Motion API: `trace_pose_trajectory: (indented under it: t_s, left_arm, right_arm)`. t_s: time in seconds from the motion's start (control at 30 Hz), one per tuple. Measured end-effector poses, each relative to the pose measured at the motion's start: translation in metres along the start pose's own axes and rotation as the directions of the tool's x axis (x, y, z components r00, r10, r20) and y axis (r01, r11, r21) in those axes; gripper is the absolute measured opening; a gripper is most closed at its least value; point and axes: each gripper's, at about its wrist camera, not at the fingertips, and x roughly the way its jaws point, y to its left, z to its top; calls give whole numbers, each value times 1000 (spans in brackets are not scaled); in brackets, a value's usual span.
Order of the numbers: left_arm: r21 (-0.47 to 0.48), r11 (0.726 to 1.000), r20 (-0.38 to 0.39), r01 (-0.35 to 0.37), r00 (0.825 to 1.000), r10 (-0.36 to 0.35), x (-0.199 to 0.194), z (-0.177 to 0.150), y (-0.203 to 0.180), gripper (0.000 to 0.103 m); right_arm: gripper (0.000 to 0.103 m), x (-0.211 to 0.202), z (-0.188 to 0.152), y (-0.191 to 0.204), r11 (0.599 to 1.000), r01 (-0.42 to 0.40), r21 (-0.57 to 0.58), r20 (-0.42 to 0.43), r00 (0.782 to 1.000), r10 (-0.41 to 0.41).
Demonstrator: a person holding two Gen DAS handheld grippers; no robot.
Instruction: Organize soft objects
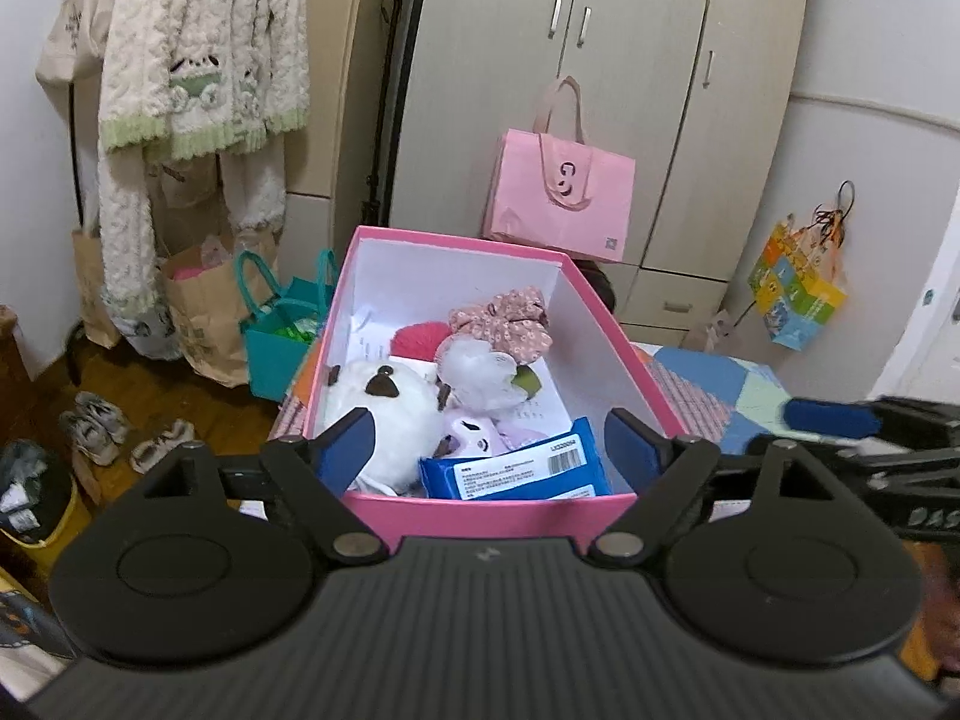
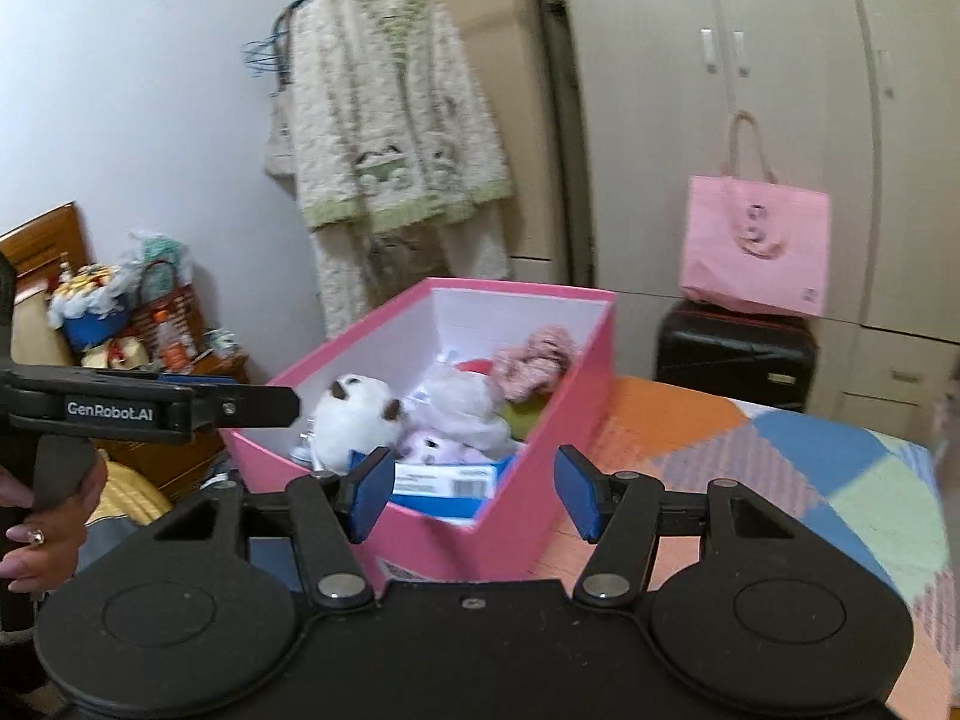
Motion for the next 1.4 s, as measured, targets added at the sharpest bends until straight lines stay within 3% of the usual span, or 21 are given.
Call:
trace_pose_trajectory:
  t_s: [0.17, 0.2, 0.23, 0.4, 0.53, 0.67, 0.8, 0.87, 0.93, 1.03, 1.13, 1.23, 1.33, 1.4]
  left_arm:
    - [79, 992, 49, -95, 995, 91, -4, 0, -16, 93]
    - [85, 990, 55, -109, 993, 104, -6, -1, -18, 95]
    - [86, 990, 55, -110, 993, 106, -7, -1, -19, 96]
    - [100, 990, 55, -99, 994, 94, -19, -8, -30, 102]
    - [139, 985, 26, -99, 995, 96, -20, -15, -42, 103]
    - [94, 993, -25, -73, 997, 75, -17, -22, -46, 103]
    - [21, 992, -52, -123, 991, 124, -17, -27, -45, 103]
    - [42, 992, -70, -123, 990, 125, -18, -23, -46, 103]
    - [107, 992, -72, -71, 994, 78, -19, -16, -46, 103]
    - [115, 992, -49, -60, 997, 66, -26, -10, -46, 103]
    - [137, 987, -53, -82, 995, 90, -28, -8, -56, 103]
    - [195, 973, -32, -126, 990, 135, -29, -12, -72, 103]
    - [233, 951, 15, -204, 978, 206, -29, -18, -87, 103]
    - [204, 954, 34, -221, 975, 219, -30, -22, -89, 103]
  right_arm:
    - [66, -22, -4, -4, 998, 59, 5, 43, 997, -59]
    - [72, -27, -7, -4, 999, 54, -4, 65, 996, -54]
    - [76, -33, -9, -3, 998, 55, -12, 84, 995, -54]
    - [79, -50, -19, -4, 996, 87, 17, 114, 989, -89]
    - [94, -57, -25, -9, 981, 180, 72, 96, 978, -186]
    - [100, -57, -31, -14, 945, 302, 123, 7, 952, -305]
    - [102, -65, -42, -16, 893, 420, 161, -27, 906, -422]
    - [102, -67, -45, -15, 875, 456, 164, -62, 890, -453]
    - [102, -73, -46, -13, 874, 459, 161, -65, 888, -454]
    - [102, -83, -40, -17, 889, 419, 183, -55, 908, -416]
    - [102, -89, -34, -21, 890, 406, 207, -39, 913, -407]
    - [102, -84, -27, -19, 900, 406, 156, -52, 914, -403]
    - [102, -85, -24, -15, 890, 438, 127, -26, 899, -438]
    - [102, -86, -25, -13, 886, 445, 132, -12, 894, -448]
